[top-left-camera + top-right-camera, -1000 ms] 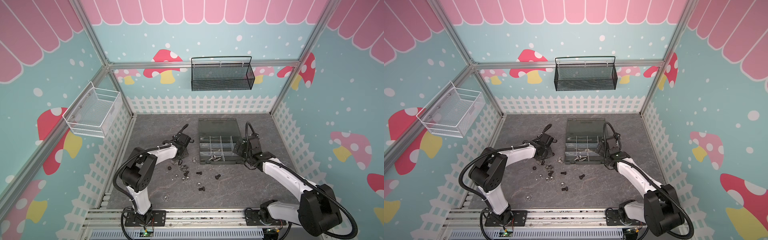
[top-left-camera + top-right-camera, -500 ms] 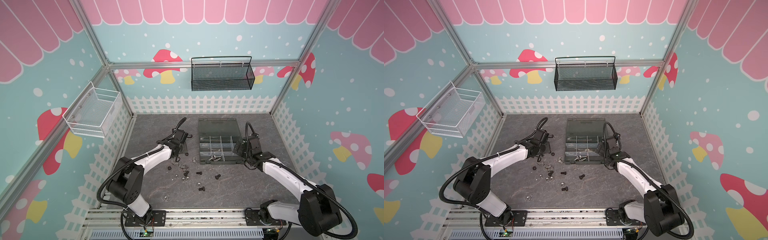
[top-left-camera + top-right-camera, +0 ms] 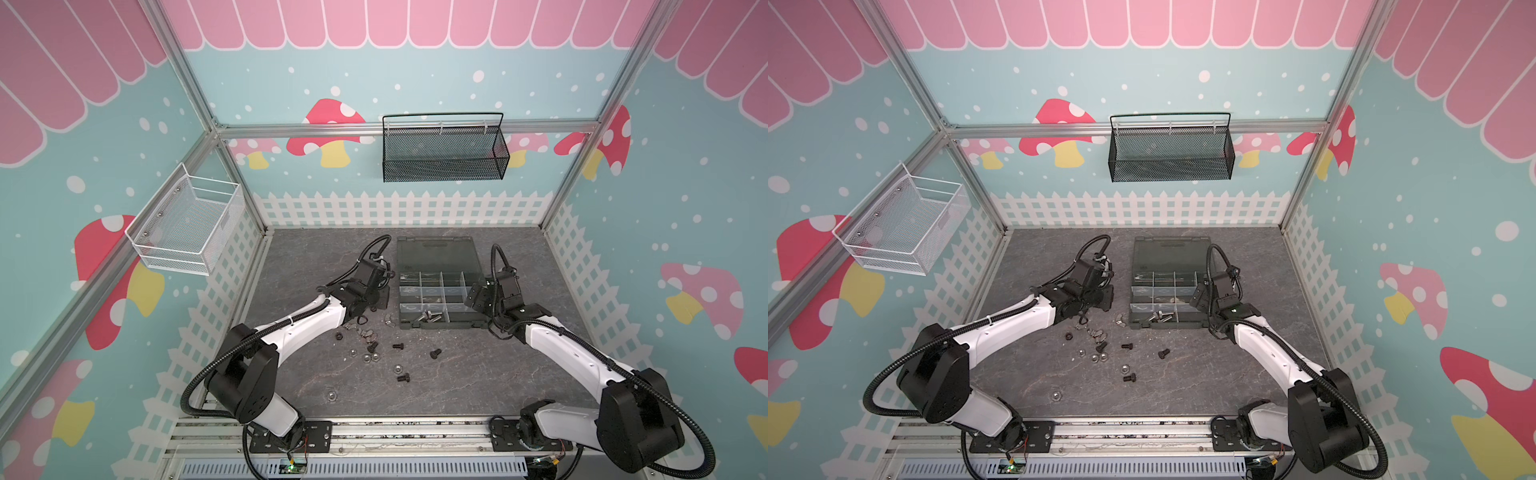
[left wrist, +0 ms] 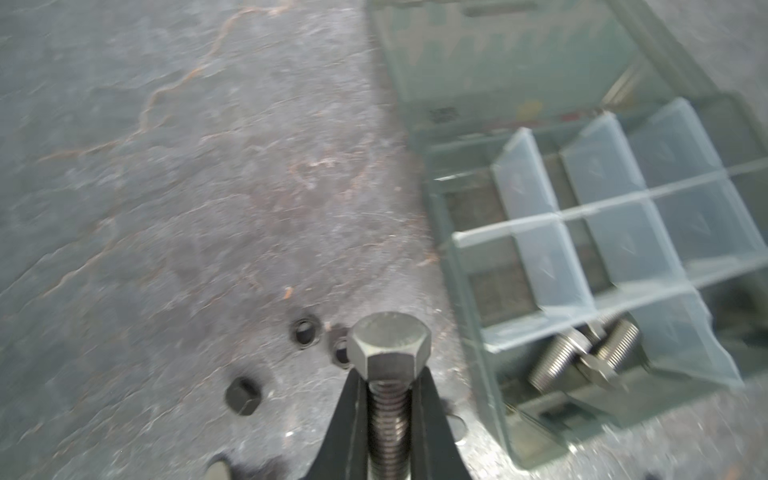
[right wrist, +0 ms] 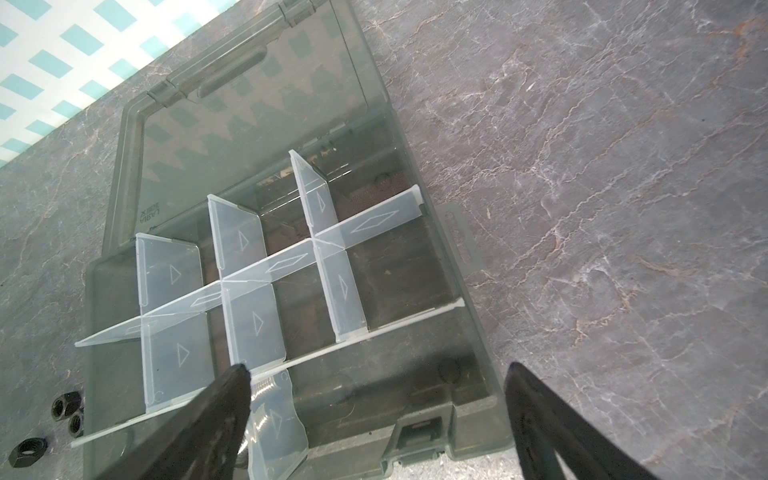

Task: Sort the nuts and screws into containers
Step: 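Grasp the steel bolt with the left gripper and lift it toward the box, then lower the bolt into the box compartment nearest the robot and open the left gripper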

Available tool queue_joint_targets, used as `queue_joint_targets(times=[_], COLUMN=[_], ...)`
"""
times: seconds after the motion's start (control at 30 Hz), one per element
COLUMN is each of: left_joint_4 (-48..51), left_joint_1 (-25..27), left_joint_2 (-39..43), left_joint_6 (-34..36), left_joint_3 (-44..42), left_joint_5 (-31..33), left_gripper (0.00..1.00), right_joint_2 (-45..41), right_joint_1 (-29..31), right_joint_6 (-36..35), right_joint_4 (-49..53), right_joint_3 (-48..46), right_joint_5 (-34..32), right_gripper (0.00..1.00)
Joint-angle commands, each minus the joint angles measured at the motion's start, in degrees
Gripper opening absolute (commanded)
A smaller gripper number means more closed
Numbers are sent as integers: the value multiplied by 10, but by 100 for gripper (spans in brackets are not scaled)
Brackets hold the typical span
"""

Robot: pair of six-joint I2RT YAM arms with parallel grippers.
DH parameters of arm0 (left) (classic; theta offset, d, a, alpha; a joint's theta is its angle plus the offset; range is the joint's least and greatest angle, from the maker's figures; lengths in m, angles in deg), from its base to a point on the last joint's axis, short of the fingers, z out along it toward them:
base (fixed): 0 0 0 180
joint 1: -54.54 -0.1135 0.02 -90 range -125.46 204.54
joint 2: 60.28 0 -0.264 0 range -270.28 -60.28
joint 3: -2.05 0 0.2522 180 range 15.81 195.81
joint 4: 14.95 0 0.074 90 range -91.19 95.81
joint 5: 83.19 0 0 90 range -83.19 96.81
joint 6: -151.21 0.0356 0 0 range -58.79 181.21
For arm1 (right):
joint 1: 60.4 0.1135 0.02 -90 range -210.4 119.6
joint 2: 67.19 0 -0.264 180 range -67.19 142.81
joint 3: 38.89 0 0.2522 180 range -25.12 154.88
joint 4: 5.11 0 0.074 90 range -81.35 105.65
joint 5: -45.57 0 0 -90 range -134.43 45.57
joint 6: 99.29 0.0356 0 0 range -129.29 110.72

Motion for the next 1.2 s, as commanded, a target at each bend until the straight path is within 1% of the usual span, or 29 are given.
queue_joint_targets(times=[0.0, 0.3, 0.6, 0.77, 1.17], left_joint_4=[-27, -32, -35, -35, -28], left_joint_1=[23, 55, 59, 64, 65], left_joint_2=[-3, -46, -90, -111, -153], left_joint_6=[78, 140, 176, 191, 203], left_joint_3=[23, 43, 59, 64, 89], left_joint_5=[-35, -125, -205, -213, -207], left_gripper=[3, 3, 5, 5, 7], right_joint_2=[-6, -4, -5, -5, -1], right_joint_1=[-2, -2, -1, -1, -2], right_joint_6=[13, 11, 12, 13, 13], right_joint_4=[4, 4, 4, 3, 4], right_joint_3=[8, 9, 8, 8, 13], right_joint_5=[-1, -1, 2, 2, 2], right_gripper=[97, 97, 97, 97, 97])
